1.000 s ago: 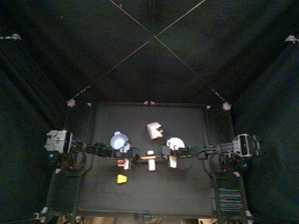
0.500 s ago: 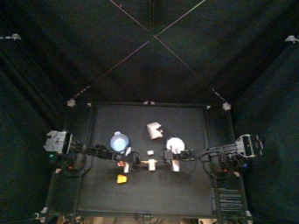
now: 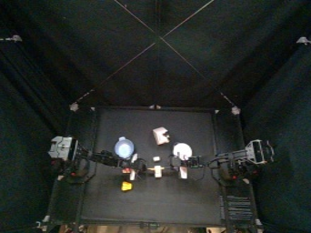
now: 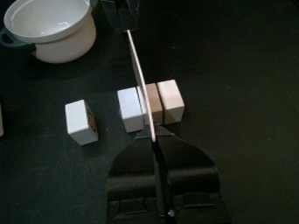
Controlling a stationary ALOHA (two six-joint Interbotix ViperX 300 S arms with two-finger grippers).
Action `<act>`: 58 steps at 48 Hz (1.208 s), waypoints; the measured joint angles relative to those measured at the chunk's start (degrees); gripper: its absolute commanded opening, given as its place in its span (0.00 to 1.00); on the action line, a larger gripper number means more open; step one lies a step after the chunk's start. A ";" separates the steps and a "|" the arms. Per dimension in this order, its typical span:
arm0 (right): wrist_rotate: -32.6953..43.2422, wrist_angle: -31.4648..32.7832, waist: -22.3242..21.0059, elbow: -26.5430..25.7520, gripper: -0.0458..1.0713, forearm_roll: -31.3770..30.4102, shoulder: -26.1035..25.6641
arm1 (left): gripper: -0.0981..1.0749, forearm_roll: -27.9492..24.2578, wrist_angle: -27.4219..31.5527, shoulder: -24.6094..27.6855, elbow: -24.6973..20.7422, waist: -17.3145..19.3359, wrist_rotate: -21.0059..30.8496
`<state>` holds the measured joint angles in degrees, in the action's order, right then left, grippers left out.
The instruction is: Cut sushi roll
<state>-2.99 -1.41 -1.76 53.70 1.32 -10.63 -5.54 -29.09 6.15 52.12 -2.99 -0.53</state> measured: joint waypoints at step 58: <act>-0.09 0.00 -0.53 -0.53 0.40 0.00 1.32 | 0.26 0.00 -0.09 0.88 -0.09 0.00 0.09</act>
<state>-3.08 -1.41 -2.29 53.17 1.32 -9.32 -5.54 -29.18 7.03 52.03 -2.99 -0.44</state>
